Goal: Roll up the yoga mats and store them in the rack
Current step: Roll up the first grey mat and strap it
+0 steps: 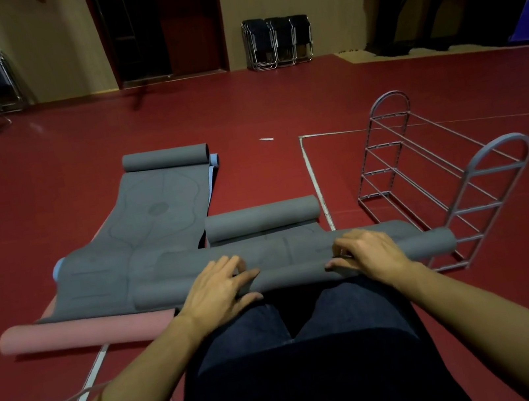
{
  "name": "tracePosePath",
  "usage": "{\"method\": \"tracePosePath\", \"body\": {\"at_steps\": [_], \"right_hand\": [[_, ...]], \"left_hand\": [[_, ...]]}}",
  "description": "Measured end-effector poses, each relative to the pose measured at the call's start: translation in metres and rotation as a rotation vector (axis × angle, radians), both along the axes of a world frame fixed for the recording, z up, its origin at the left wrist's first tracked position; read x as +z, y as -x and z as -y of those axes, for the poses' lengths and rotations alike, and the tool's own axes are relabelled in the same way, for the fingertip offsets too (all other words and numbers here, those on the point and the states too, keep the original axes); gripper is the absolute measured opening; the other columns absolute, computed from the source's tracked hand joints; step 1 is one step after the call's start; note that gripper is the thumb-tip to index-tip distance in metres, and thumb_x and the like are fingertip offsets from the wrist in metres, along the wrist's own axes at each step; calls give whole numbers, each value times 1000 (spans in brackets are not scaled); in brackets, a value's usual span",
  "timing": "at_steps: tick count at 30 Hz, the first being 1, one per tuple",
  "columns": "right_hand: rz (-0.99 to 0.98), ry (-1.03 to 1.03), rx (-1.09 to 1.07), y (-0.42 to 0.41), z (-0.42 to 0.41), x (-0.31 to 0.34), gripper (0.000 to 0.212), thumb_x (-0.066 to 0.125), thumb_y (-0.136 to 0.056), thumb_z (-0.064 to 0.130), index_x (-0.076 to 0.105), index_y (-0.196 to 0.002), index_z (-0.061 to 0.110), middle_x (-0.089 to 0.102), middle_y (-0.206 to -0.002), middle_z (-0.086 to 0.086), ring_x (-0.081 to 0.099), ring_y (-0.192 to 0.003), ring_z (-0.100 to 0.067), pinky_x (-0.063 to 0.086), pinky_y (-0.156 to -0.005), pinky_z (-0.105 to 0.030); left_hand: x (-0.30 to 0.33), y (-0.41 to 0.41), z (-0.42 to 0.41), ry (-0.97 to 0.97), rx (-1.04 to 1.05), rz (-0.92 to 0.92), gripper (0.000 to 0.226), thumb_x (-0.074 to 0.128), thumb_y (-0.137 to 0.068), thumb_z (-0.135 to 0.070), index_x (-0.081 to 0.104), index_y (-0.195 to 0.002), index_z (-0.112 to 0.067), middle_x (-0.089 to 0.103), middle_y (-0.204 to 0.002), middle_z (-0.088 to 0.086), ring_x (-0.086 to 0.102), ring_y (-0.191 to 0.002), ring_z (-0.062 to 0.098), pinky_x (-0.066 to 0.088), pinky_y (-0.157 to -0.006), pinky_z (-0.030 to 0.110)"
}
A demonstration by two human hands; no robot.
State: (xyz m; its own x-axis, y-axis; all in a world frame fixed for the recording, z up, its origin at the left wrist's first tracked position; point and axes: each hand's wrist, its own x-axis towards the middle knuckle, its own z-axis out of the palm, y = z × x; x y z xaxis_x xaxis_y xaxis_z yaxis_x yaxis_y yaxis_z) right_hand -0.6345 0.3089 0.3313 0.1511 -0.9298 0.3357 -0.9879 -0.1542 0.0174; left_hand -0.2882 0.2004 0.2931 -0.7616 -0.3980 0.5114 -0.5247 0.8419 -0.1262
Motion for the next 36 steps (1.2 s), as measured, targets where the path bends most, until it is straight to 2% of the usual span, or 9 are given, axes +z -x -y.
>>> {"method": "tracePosePath", "body": {"at_steps": [4, 8, 13, 16, 21, 25, 30, 32, 36], "right_hand": [[-44, 157, -11, -1, -2, -7, 58, 43, -94, 69, 73, -77, 23, 63, -80, 6, 65, -75, -20, 39, -52, -30], [-78, 186, 32, 8, -6, -15, 55, 52, -94, 70, 80, -98, 22, 55, -96, 6, 54, -86, -17, 42, -64, -31], [-74, 178, 3, 7, 1, -16, 63, 43, -94, 73, 78, -100, 22, 55, -87, 7, 50, -82, -16, 41, -71, -34], [-5, 149, -30, 2, 0, -11, 48, 50, -93, 70, 64, -97, 24, 63, -89, 7, 57, -82, -19, 44, -73, -36], [-28, 204, -60, 0, 2, -16, 46, 47, -98, 62, 64, -82, 22, 63, -81, 4, 57, -77, -20, 43, -72, -37], [-62, 261, -103, -3, 4, -26, 46, 49, -101, 54, 75, -91, 17, 61, -97, 0, 54, -88, -22, 44, -75, -39], [-113, 228, -97, -2, 2, -27, 52, 52, -99, 58, 70, -115, 13, 63, -95, -3, 58, -86, -26, 50, -75, -41], [-92, 202, -144, -5, 2, -20, 52, 62, -94, 57, 67, -120, 12, 69, -93, -4, 63, -83, -27, 53, -77, -40], [-70, 133, -144, -6, 6, -9, 37, 61, -94, 58, 63, -94, 21, 70, -81, 0, 62, -76, -25, 45, -77, -36]], "left_hand": [[6, 2, 4, -10, 44, -27, 51, 47, -95, -65, 72, -118, -27, 59, -92, -5, 60, -79, 20, 49, -61, 35], [13, 6, 0, -57, 143, -20, 39, 47, -97, -65, 62, -116, -34, 61, -92, -8, 65, -81, 18, 50, -55, 34], [6, 13, 1, -117, 120, -68, 28, 59, -98, -51, 67, -101, -25, 58, -98, -3, 60, -86, 23, 44, -72, 35], [-3, 10, 0, -52, 152, -89, 33, 59, -99, -51, 72, -112, -23, 55, -105, -1, 54, -94, 23, 46, -80, 37], [4, 8, 3, -62, 176, 15, 49, 73, -89, -51, 68, -128, -22, 60, -99, 0, 61, -85, 25, 54, -68, 38], [8, 12, 2, -58, 242, 14, 37, 62, -94, -53, 63, -120, -27, 62, -92, 0, 63, -77, 26, 54, -60, 37], [-8, 16, 6, -33, 232, -85, 33, 66, -97, -40, 69, -122, -19, 65, -115, 5, 64, -103, 28, 49, -105, 50], [-10, 18, 6, -10, 237, -115, 34, 65, -99, -37, 68, -125, -16, 60, -114, 8, 59, -102, 30, 46, -106, 50], [-1, 21, 7, -31, 277, -77, 46, 44, -104, -45, 62, -135, -16, 60, -100, 7, 61, -90, 32, 45, -106, 46]]}}
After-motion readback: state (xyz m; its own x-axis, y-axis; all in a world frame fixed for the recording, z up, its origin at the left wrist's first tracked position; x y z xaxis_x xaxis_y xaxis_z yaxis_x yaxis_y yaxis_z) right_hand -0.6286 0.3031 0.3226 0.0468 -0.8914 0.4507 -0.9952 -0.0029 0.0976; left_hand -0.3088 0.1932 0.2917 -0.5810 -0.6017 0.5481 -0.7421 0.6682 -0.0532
